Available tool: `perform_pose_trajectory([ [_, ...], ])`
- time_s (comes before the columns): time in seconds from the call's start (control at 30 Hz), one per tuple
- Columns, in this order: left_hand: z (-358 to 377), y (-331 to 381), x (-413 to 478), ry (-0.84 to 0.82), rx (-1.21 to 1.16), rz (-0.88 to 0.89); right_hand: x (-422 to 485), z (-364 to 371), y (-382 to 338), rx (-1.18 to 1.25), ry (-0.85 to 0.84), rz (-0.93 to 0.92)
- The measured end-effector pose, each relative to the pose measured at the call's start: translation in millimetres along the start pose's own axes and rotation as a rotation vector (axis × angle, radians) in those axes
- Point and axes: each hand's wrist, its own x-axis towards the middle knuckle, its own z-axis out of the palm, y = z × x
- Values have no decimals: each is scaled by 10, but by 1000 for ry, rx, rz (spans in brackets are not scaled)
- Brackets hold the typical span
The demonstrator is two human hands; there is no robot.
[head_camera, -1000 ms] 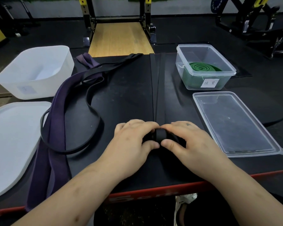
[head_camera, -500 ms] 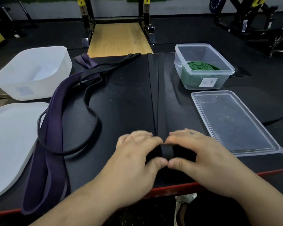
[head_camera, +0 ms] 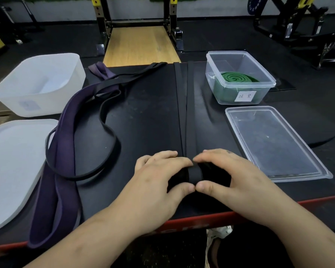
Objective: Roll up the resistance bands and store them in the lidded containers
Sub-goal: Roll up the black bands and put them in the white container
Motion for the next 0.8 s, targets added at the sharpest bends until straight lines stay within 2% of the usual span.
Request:
perform_pose_trajectory([
  [0.2, 34, -35, -5, 26, 30, 41, 79, 41, -4, -25, 75, 13],
  [0.37, 47, -86, 107, 77, 50, 74, 43, 10, -21, -21, 30, 30],
  [0.53, 23, -96, 122, 64, 27, -4, 129, 43, 20, -37, 66, 50],
  [0.8, 13, -156, 236, 73, 45, 16, 147, 30, 25, -72, 78, 37],
])
